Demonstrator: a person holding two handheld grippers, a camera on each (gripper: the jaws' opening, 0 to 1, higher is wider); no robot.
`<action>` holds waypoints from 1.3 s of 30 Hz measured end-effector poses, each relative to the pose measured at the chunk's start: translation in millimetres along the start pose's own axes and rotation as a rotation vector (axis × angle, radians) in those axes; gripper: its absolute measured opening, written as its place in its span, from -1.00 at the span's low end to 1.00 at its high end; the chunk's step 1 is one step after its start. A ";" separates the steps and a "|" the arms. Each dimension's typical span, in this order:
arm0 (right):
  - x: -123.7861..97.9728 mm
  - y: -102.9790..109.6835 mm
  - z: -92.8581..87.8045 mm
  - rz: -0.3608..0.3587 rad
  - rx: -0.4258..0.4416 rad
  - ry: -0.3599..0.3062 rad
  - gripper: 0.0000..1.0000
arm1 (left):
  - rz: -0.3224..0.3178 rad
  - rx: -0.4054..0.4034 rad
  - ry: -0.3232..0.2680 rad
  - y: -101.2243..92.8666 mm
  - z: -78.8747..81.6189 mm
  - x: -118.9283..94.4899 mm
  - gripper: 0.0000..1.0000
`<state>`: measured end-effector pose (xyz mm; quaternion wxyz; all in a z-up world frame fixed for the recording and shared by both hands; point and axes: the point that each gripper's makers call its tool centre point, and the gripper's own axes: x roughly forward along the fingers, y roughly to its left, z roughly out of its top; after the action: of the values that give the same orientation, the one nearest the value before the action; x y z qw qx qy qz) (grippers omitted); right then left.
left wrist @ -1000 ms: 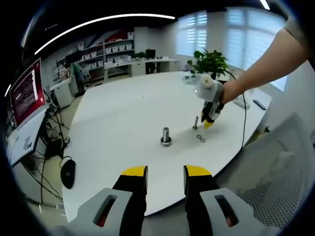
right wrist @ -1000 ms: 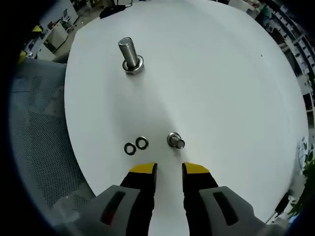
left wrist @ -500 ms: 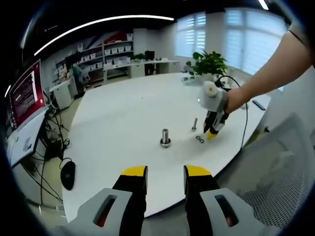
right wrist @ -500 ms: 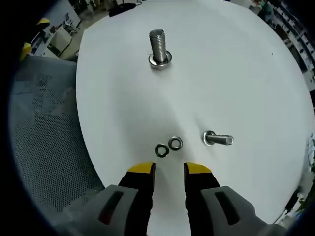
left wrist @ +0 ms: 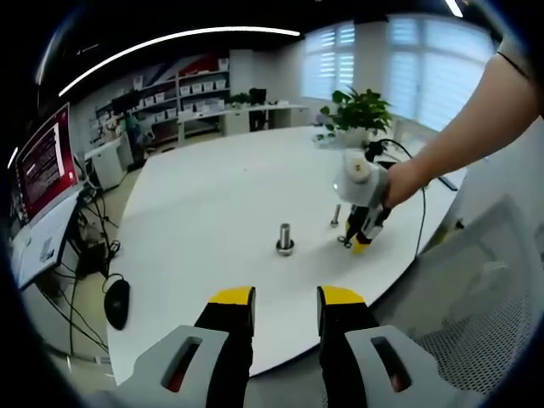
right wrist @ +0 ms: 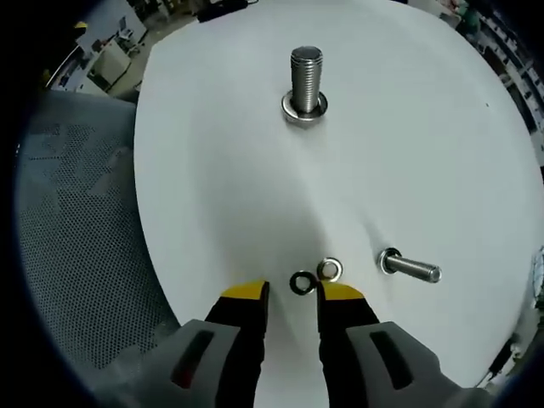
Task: Place the washer onto the threaded stud by aligning its center hole with the stud, sliding it down to the base, and recovering from edge contact or off-axis alignment until the washer reaches the visible bottom stop.
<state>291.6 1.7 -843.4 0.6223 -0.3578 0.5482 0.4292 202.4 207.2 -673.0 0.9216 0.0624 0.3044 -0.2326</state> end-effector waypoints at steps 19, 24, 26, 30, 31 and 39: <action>2.5 0.1 3.8 -0.051 -0.091 0.014 -0.68 | 0.004 0.004 0.007 0.6 -1.2 -0.1 -0.47; 2.4 -0.9 5.1 -0.052 -0.082 0.047 -0.70 | 0.011 0.003 0.007 1.9 -1.2 -0.3 -0.47; 1.7 -2.9 5.1 -0.038 -0.046 0.059 -0.71 | 0.011 0.003 0.007 2.0 -1.0 -0.1 -0.47; 1.6 -2.3 5.4 -0.035 -0.028 0.081 -0.72 | 0.008 0.006 0.008 1.3 -1.1 0.1 -0.47; 1.5 -2.2 5.3 -0.035 -0.025 0.083 -0.72 | 0.008 0.004 0.008 1.4 -1.2 0.2 -0.47; 1.0 -1.1 4.8 -0.089 0.021 -0.037 -0.71 | 0.012 0.004 0.007 2.1 -1.2 -0.3 -0.47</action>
<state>294.4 5.8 -843.7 0.6546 -0.3674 0.5244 0.4018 202.5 209.5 -673.8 0.9218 0.0667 0.3069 -0.2274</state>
